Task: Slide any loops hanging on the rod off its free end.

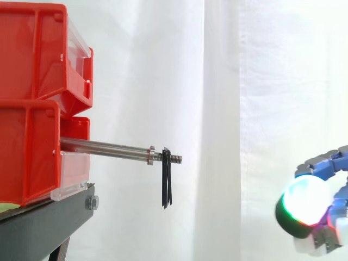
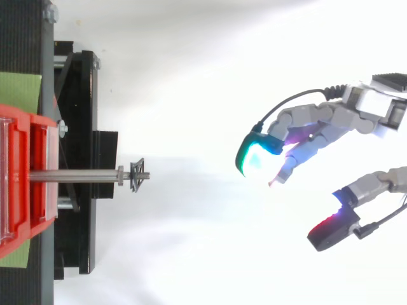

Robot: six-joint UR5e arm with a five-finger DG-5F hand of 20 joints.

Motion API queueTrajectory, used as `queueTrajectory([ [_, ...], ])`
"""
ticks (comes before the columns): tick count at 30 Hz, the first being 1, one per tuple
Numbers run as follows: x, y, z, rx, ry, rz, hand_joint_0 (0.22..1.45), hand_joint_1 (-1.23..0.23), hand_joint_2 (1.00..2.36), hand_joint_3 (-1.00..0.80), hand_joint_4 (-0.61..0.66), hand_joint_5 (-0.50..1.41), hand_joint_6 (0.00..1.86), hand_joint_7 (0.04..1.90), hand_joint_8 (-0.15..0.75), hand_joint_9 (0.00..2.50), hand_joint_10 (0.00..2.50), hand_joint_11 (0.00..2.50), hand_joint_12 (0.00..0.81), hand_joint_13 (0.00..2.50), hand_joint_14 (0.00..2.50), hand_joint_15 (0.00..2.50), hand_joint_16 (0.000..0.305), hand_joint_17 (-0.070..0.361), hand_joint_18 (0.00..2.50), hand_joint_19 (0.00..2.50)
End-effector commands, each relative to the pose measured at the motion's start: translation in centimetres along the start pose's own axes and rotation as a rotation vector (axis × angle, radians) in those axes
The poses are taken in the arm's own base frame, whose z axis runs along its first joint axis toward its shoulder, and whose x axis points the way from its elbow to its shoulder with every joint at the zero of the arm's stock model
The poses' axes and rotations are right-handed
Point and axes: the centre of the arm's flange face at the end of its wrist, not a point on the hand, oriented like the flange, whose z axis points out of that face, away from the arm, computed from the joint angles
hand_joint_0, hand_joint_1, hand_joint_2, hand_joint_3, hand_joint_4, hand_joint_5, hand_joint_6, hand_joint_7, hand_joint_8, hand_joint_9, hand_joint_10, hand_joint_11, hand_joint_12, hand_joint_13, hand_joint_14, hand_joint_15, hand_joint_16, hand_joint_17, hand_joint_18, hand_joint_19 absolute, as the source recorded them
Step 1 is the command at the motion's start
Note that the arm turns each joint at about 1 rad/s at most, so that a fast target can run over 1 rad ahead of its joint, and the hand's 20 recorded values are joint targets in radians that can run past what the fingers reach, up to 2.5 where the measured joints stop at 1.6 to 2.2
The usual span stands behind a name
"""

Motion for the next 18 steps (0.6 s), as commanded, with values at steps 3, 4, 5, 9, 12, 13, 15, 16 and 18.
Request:
queueTrajectory([
  [3, 0.8, -1.5, 1.2, -0.069, -0.028, 0.026, 0.54, -0.82, 1.0, -0.5, 0.32, -0.18, 0.5, 0.97, 0.327, 0.88, 0.01, 0.38, 0.335, 0.68, 0.0, 0.07, 0.042, 0.096, 0.54, 0.17],
  [4, 1.2, -2.4, 1.6, -0.088, -0.035, 0.032, 0.54, -0.82, 1.0, -0.5, 0.33, -0.18, 0.5, 0.97, 0.327, 0.88, 0.01, 0.39, 0.335, 0.68, 0.0, 0.07, 0.043, 0.096, 0.54, 0.17],
  [5, 1.3, -2.4, 1.8, -0.099, -0.039, 0.036, 0.54, -0.82, 1.0, -0.5, 0.32, -0.18, 0.5, 0.97, 0.325, 0.88, 0.01, 0.39, 0.338, 0.67, 0.0, 0.06, 0.043, 0.096, 0.54, 0.17],
  [9, 1.4, -1.9, 2.1, -0.144, -0.054, 0.039, 0.54, -0.81, 1.0, -0.5, 0.33, -0.17, 0.5, 0.97, 0.327, 0.88, 0.01, 0.39, 0.338, 0.68, 0.0, 0.07, 0.043, 0.097, 0.54, 0.17],
  [12, 1.4, -1.8, 2.2, -0.15, -0.059, 0.006, 0.54, -0.79, 1.0, -0.5, 0.32, -0.18, 0.5, 0.97, 0.326, 0.88, 0.01, 0.39, 0.339, 0.68, 0.0, 0.07, 0.043, 0.098, 0.54, 0.18],
  [13, 1.5, -1.8, 2.2, -0.15, -0.058, 0.0, 0.54, -0.79, 1.0, -0.5, 0.32, -0.17, 0.5, 0.97, 0.326, 0.88, 0.01, 0.39, 0.338, 0.68, 0.0, 0.07, 0.043, 0.098, 0.54, 0.17],
  [15, 1.4, -1.8, 2.2, -0.149, -0.061, -0.011, 0.54, -0.77, 1.0, -0.5, 0.32, -0.17, 0.5, 0.97, 0.327, 0.88, 0.01, 0.39, 0.338, 0.68, 0.0, 0.07, 0.043, 0.097, 0.54, 0.17],
  [16, 1.5, -1.8, 2.2, -0.148, -0.062, -0.027, 0.54, -0.77, 1.0, -0.5, 0.33, -0.17, 0.5, 0.97, 0.327, 0.88, 0.01, 0.39, 0.338, 0.68, 0.0, 0.07, 0.043, 0.097, 0.54, 0.17],
  [18, 1.6, -1.7, 2.2, -0.15, -0.062, -0.041, 0.55, -0.74, 1.0, -0.5, 0.33, -0.17, 0.5, 0.97, 0.327, 0.89, 0.01, 0.39, 0.337, 0.68, 0.0, 0.07, 0.043, 0.097, 0.54, 0.17],
])
